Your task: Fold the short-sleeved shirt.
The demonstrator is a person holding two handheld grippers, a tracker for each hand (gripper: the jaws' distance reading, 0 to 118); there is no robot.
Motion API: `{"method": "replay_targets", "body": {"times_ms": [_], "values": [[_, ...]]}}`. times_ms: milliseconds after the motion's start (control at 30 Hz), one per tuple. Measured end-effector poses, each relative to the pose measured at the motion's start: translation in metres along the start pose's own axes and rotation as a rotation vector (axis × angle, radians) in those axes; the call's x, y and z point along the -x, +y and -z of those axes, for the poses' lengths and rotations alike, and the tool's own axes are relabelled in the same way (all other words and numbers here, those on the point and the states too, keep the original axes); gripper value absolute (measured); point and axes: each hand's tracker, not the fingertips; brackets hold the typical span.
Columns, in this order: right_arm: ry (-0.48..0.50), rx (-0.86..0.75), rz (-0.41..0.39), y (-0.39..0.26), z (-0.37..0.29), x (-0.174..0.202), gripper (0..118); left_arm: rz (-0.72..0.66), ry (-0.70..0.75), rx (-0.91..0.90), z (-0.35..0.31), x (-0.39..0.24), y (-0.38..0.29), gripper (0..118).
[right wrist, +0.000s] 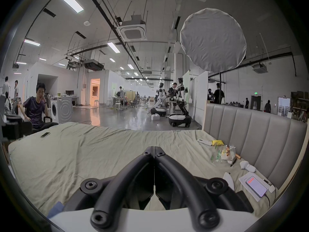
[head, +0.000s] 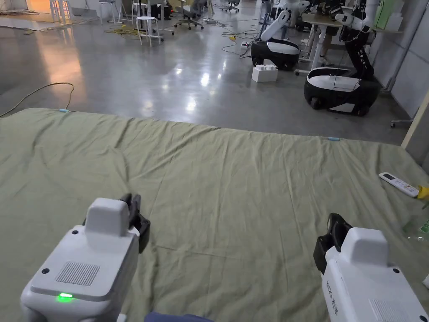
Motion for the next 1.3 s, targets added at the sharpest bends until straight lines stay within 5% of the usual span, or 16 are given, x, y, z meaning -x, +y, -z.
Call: {"method": "replay_targets", "body": {"times_ms": [300,533,967,1300], "values": [[-0.018,-0.031,-0.006,0.011,0.0,-0.008,1,-0.108,0.005,0.005,0.007,0.038,0.003,10],[0.031,0.126,-0.01,-0.022,-0.027,-0.007,1,-0.13,0.013,0.057,0.0,0.067,-0.018,10],[0.321,0.394,-0.068,-0.13,-0.075,0.141,1,-0.18,-0.023,0.217,-0.022,0.088,-0.083,10],[0.174,0.459,-0.063,-0.191,-0.048,0.134,1,-0.354,-0.123,0.43,-0.04,0.102,-0.135,10]]}}
